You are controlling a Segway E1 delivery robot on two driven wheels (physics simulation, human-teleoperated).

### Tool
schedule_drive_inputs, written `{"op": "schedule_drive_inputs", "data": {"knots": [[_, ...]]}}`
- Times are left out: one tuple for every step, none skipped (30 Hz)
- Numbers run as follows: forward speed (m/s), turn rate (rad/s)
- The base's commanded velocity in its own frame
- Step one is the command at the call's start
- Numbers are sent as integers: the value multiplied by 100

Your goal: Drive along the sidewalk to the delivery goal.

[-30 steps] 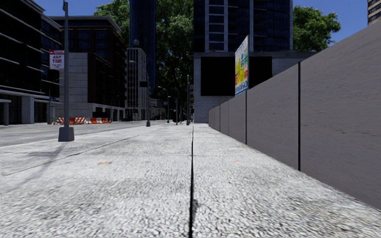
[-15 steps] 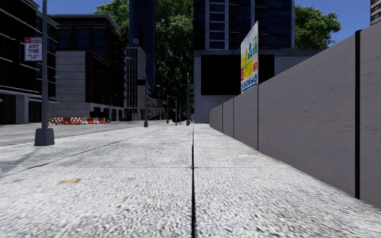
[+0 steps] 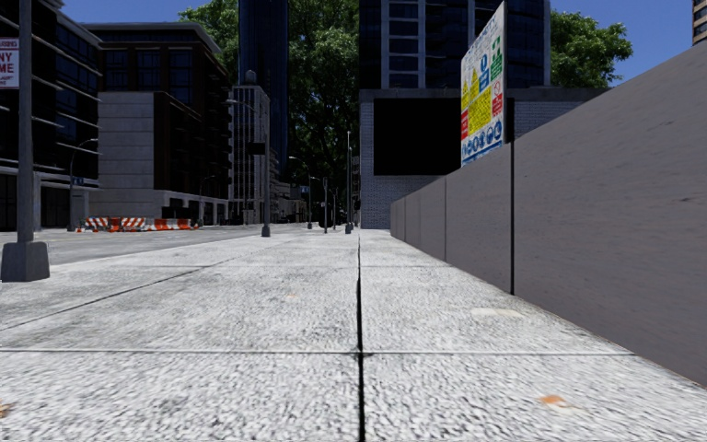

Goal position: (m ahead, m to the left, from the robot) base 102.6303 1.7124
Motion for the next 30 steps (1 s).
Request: {"op": "schedule_drive_inputs", "data": {"knots": [[200,0],[200,0],[200,0],[200,0],[200,0],[200,0],[200,0],[200,0],[200,0],[200,-1],[200,-1],[200,-1],[200,-1],[200,-1],[200,-1],[200,-1],[200,-1],[200,-7],[200,-19],[200,-25],[200,-25],[200,-27],[200,-21],[200,-7],[200,-7],[200,0],[200,0],[200,0],[200,0],[200,0]]}}
